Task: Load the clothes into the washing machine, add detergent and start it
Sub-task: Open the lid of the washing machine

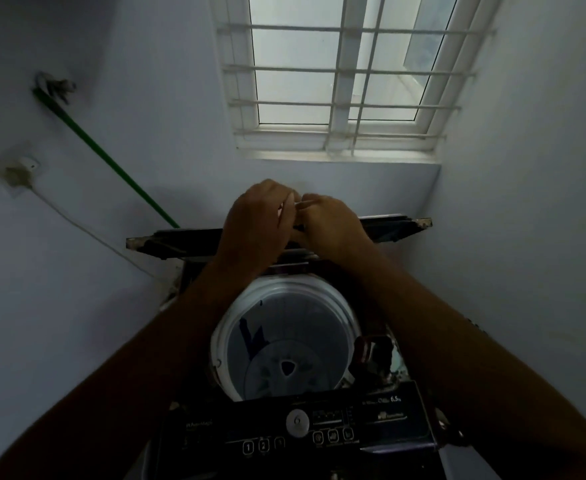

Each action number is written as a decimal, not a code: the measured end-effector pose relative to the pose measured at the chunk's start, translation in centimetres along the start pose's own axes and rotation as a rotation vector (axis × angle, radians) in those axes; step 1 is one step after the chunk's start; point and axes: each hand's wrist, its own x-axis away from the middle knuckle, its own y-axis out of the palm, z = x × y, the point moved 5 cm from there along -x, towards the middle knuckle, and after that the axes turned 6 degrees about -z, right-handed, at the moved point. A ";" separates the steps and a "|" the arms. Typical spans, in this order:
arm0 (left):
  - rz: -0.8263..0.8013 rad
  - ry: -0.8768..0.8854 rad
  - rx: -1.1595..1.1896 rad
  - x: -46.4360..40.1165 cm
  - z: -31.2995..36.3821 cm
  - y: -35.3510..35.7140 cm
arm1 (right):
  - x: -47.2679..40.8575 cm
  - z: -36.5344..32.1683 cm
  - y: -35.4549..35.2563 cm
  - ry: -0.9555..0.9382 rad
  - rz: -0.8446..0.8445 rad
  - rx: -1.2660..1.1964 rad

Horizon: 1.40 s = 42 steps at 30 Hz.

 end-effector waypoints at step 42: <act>-0.172 -0.129 -0.316 -15.8 -13.6 6.2 | -13.5 11.6 4.1 0.285 -0.121 0.181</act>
